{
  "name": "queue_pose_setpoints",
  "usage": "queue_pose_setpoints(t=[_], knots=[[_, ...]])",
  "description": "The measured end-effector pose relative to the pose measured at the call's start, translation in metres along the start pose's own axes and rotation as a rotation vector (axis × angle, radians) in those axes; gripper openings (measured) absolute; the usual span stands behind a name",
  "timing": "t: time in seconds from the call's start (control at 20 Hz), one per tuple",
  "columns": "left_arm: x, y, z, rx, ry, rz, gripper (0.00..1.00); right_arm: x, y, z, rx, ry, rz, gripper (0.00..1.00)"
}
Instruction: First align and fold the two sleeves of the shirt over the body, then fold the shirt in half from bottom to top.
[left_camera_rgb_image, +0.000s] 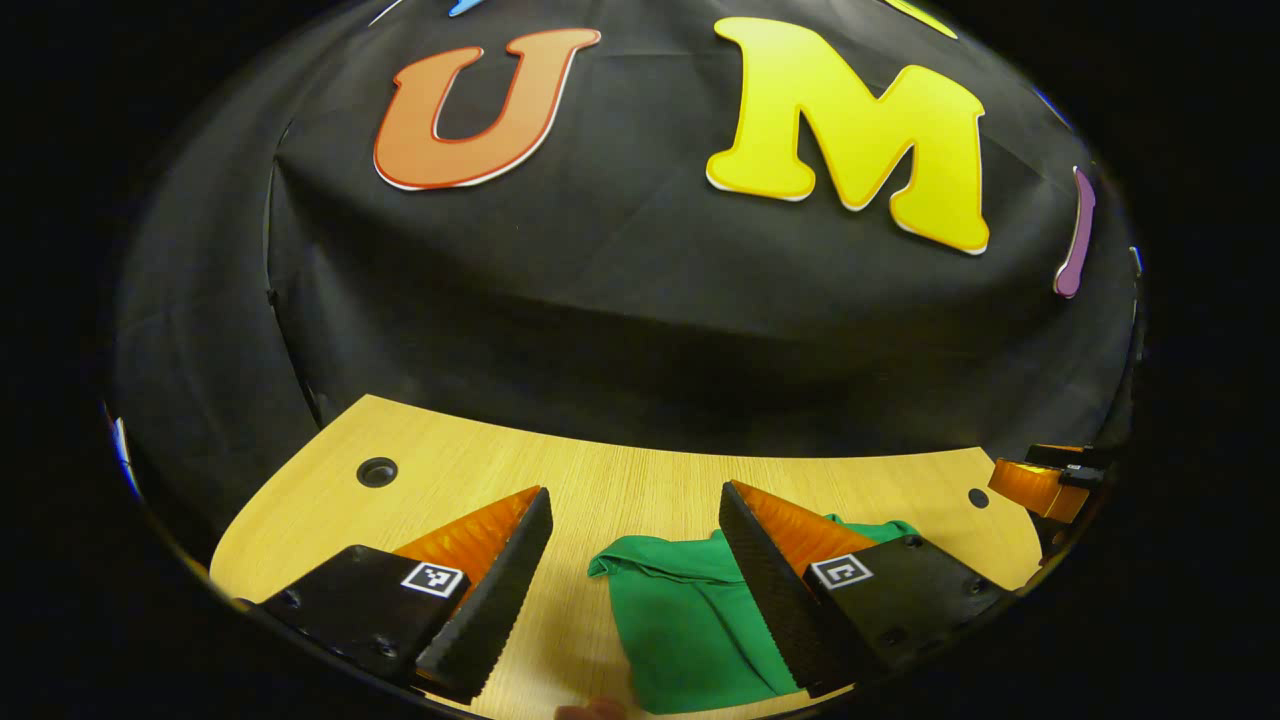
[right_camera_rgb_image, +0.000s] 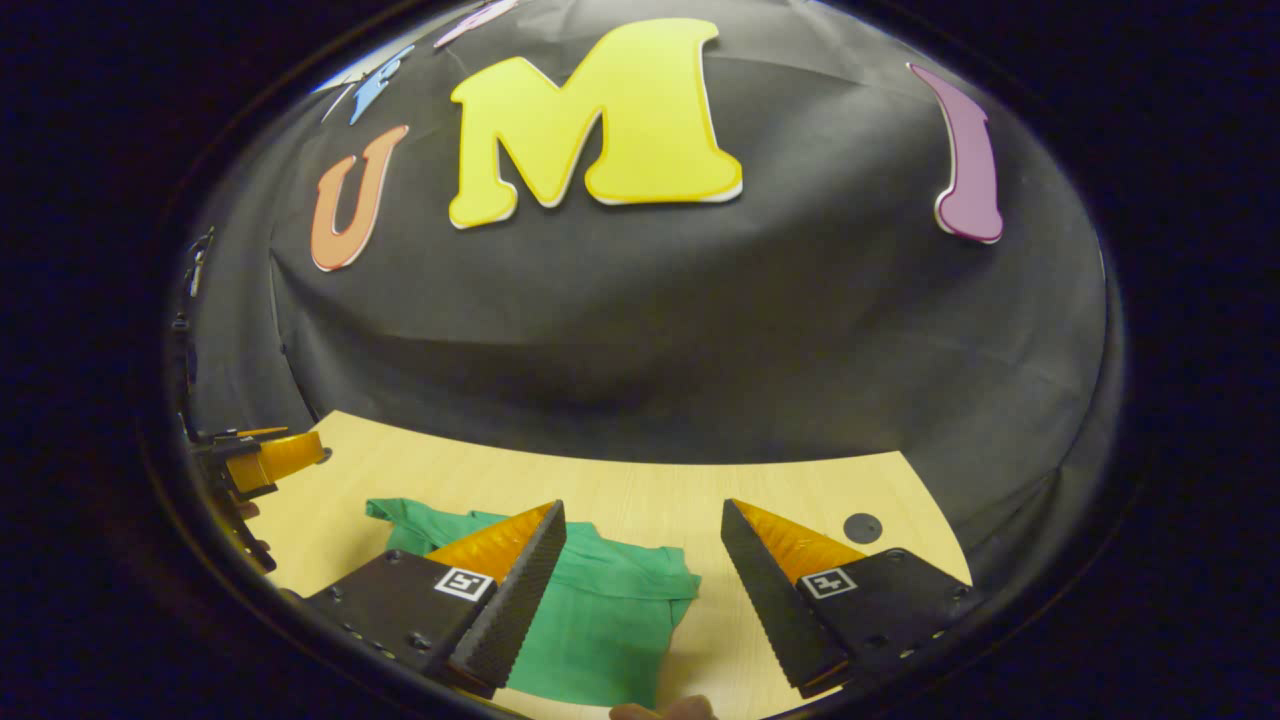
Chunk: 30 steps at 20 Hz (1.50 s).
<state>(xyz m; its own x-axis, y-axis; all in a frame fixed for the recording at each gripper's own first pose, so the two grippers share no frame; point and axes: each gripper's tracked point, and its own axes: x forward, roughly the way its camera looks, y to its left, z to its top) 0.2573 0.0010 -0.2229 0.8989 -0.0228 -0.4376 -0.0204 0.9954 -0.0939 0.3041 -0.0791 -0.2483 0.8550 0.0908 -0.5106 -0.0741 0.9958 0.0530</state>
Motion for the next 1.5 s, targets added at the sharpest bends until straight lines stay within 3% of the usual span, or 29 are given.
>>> queue_pose_setpoints(t=[0.05,0.1,0.15,0.2,0.3,0.35,0.4,0.55,0.65,0.75,0.85,1.05,1.15,1.35,1.5], knots=[[-0.014,-0.001,0.006,-0.001,-0.016,-0.005,1.00,-0.015,0.004,0.005,-0.004,-0.018,0.000,0.92],[-0.028,-0.001,0.008,0.001,-0.019,-0.009,1.00,-0.030,0.009,0.010,-0.010,-0.035,0.001,0.96],[-0.045,0.000,0.013,0.010,-0.027,-0.006,1.00,-0.048,0.014,0.013,-0.015,-0.052,0.001,0.92],[-0.063,0.001,0.020,0.019,-0.046,-0.003,1.00,-0.065,0.019,0.017,-0.021,-0.065,0.000,0.95],[-0.103,0.004,0.033,0.034,-0.083,0.005,1.00,-0.104,0.029,0.023,-0.016,-0.087,0.000,0.92],[-0.123,0.006,0.041,0.043,-0.104,0.011,1.00,-0.124,0.034,0.028,-0.011,-0.101,-0.002,0.95],[-0.144,0.007,0.047,0.049,-0.126,0.015,1.00,-0.145,0.037,0.031,-0.007,-0.119,-0.006,0.92],[-0.202,0.005,0.059,0.073,-0.174,0.022,1.00,-0.206,0.045,0.036,0.001,-0.174,-0.035,0.95],[-0.237,-0.006,0.062,0.072,-0.201,0.001,1.00,-0.244,0.052,0.039,0.000,-0.217,-0.043,0.92],[-0.268,-0.015,0.064,0.083,-0.229,-0.020,1.00,-0.278,0.057,0.038,0.011,-0.252,-0.055,0.99],[-0.293,-0.024,0.064,0.101,-0.251,-0.045,1.00,-0.307,0.062,0.036,0.016,-0.280,-0.061,0.95],[-0.327,-0.023,0.059,0.105,-0.294,-0.049,1.00,-0.345,0.067,0.025,-0.017,-0.309,-0.078,0.99],[-0.332,-0.030,0.056,0.107,-0.299,-0.045,1.00,-0.358,0.073,0.020,-0.002,-0.319,-0.072,0.93],[-0.330,-0.035,0.054,0.107,-0.321,-0.034,1.00,-0.364,0.081,0.022,-0.005,-0.335,-0.061,0.96],[-0.330,-0.032,0.055,0.096,-0.328,-0.018,1.00,-0.364,0.088,0.024,-0.003,-0.342,-0.049,0.92]])
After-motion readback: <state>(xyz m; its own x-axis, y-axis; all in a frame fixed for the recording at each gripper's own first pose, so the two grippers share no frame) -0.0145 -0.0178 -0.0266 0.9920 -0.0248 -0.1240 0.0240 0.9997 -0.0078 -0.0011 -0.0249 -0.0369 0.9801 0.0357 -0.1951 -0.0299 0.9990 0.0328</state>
